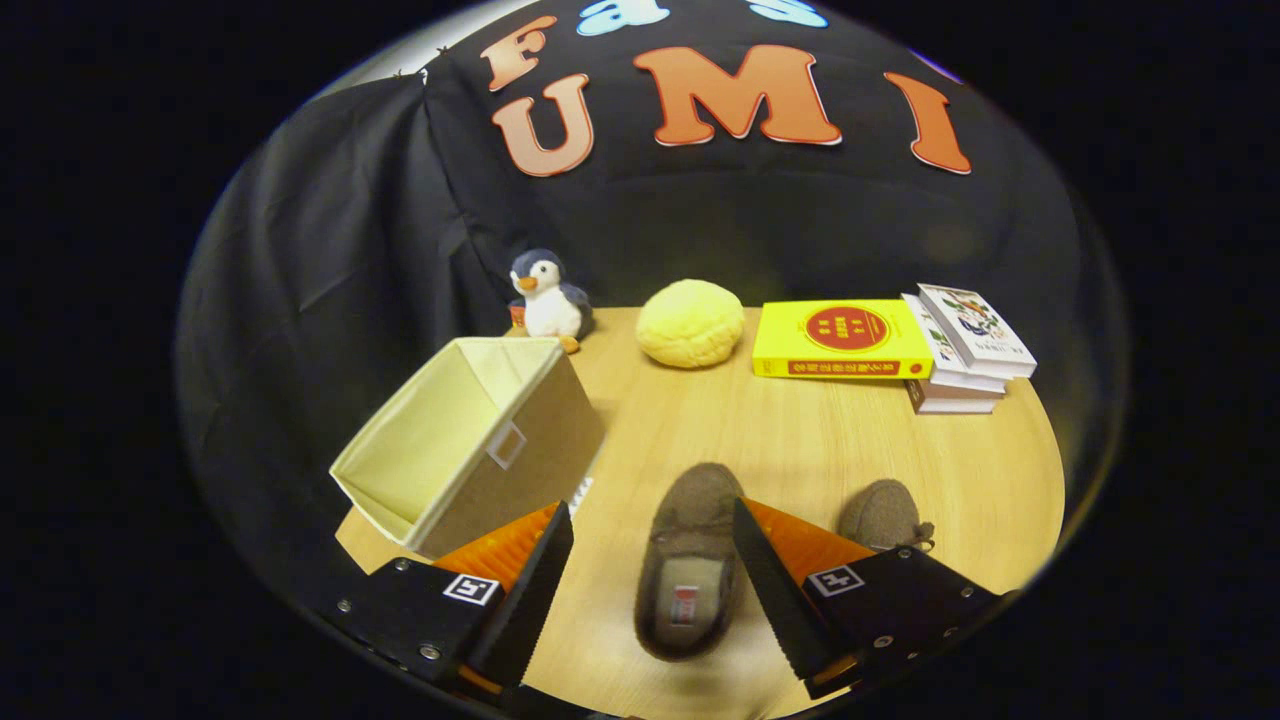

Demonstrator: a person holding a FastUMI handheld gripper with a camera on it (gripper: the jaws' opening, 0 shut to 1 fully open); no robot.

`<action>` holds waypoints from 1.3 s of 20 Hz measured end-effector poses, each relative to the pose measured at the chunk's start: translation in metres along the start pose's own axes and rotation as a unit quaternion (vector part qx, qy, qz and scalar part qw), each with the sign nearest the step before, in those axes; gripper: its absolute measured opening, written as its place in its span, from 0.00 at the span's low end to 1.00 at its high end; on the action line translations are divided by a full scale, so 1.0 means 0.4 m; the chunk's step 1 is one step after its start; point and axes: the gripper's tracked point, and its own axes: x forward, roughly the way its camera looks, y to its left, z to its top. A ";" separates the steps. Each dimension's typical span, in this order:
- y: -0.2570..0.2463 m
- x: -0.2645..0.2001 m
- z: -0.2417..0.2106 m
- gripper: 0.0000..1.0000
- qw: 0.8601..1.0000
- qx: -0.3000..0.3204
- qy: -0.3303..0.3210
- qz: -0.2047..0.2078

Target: Open the storage box then place both shoes into the box .Put the left shoe in first, then the right shoe, with the right side of both shoes facing outward in a uniform manner.

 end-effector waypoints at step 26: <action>-0.114 0.222 -0.181 0.04 0.984 0.109 0.128 -0.054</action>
